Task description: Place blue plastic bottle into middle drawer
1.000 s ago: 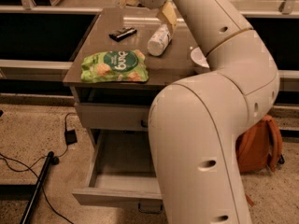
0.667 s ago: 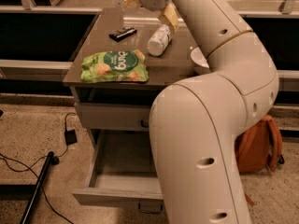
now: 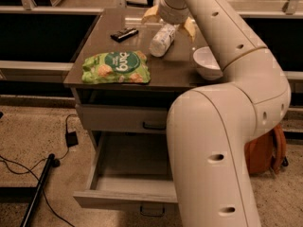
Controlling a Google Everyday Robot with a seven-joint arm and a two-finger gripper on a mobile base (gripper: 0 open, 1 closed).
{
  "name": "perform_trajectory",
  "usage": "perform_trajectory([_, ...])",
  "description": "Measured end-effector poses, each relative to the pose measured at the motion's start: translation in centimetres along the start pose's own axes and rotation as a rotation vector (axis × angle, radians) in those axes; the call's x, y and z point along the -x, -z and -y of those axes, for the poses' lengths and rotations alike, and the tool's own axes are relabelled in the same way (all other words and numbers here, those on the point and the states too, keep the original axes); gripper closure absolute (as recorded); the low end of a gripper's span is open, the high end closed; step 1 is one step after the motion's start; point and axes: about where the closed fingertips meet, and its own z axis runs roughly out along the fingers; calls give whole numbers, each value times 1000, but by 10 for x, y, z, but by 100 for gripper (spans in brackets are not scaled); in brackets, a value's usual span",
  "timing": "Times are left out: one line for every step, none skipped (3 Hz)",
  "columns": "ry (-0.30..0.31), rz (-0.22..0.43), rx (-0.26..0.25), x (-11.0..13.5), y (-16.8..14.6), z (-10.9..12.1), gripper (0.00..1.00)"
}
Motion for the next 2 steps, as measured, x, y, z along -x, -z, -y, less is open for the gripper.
perform_trajectory([37,7,20,-4,-14,-8,0])
perform_trajectory([64,25,64,-3,-32,-10,1])
